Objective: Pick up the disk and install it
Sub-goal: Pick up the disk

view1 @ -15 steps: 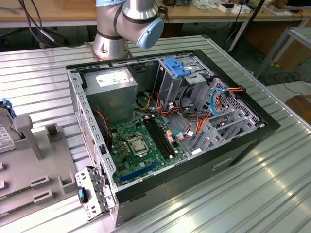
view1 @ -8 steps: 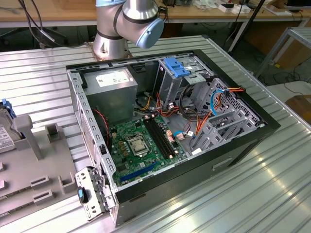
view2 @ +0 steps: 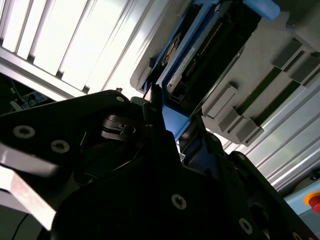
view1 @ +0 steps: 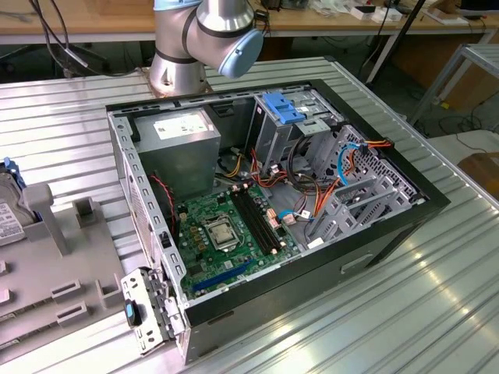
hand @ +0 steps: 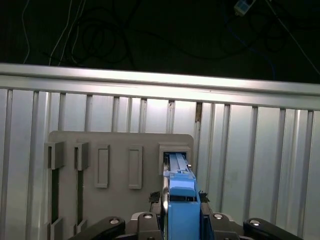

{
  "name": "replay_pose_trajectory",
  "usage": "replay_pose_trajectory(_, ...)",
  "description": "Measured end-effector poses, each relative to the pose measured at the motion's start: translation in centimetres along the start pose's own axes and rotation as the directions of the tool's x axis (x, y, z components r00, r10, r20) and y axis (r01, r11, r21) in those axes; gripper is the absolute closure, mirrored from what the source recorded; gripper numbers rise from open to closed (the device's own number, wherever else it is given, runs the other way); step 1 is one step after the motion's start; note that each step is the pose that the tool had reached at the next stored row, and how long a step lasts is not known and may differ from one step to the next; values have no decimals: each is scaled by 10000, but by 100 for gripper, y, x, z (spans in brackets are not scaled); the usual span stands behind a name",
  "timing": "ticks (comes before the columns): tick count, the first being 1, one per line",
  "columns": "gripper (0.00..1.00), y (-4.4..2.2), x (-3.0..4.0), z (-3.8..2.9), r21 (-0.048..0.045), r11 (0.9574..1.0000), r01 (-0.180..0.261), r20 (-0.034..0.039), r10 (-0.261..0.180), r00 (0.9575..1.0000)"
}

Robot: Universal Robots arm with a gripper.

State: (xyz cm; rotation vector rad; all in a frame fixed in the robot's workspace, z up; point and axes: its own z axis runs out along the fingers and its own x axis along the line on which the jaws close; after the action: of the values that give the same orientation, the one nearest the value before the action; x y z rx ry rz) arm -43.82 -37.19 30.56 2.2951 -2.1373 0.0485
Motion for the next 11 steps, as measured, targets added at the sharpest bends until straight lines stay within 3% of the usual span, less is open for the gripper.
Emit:
replay_pose_trajectory(4,63,0,0,1,0,10000,-30,0,30,10000)
replay_pose_trajectory(6,63,0,0,2,-8,9992,-391,-6,391,9992)
replay_pose_trajectory(11,63,0,0,2,-13,9986,-523,-9,523,9986)
